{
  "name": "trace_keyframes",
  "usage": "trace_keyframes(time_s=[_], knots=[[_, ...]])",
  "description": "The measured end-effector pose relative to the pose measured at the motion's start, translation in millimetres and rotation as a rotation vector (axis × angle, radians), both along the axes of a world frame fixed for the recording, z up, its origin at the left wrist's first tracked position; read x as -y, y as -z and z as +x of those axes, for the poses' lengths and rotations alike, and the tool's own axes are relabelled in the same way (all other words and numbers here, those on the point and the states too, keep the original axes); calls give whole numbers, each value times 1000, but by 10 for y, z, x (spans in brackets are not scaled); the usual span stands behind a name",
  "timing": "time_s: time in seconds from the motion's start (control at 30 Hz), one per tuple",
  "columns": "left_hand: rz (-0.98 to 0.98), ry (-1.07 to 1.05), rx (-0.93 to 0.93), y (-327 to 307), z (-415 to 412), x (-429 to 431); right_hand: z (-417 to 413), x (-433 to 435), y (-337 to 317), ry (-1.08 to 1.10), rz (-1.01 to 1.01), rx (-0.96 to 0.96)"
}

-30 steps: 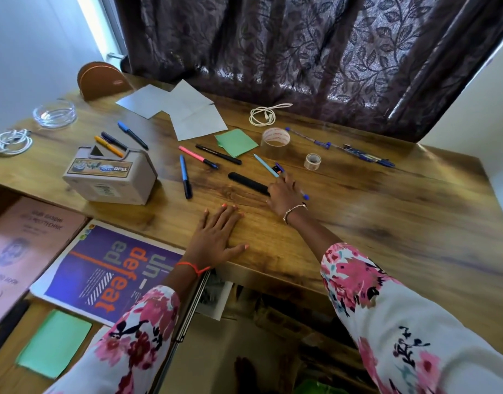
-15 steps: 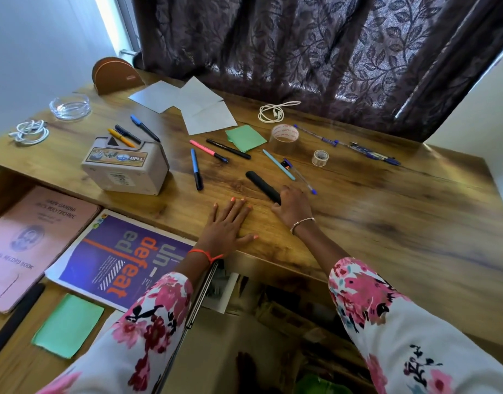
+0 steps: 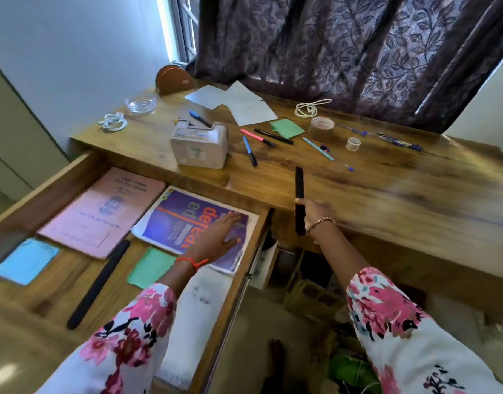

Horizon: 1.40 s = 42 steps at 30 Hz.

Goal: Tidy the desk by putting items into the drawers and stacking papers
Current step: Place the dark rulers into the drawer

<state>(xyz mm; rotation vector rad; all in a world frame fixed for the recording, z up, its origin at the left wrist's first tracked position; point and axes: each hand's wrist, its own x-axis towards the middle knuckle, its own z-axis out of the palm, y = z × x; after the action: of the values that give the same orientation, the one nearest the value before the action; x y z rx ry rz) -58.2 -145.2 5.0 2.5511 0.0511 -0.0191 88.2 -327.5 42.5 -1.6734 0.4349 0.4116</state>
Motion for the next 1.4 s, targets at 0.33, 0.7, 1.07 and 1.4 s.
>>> trace_keyframes(time_s=[0.33, 0.7, 1.07, 1.4], knots=[[16, -173, -28, 28, -1868, -842, -1938, -917, 56, -83, 321, -150], [-2, -264, -120, 223, -2369, -1390, -2712, -1547, 506, -336, 197, -167], [32, -141, -367, 407, -2222, -2172, -2796, -2350, 869, -359, 84, -214], [36, 34, -452, 539, -2108, -2506, -2936, -2688, 984, -297, -35, -240]])
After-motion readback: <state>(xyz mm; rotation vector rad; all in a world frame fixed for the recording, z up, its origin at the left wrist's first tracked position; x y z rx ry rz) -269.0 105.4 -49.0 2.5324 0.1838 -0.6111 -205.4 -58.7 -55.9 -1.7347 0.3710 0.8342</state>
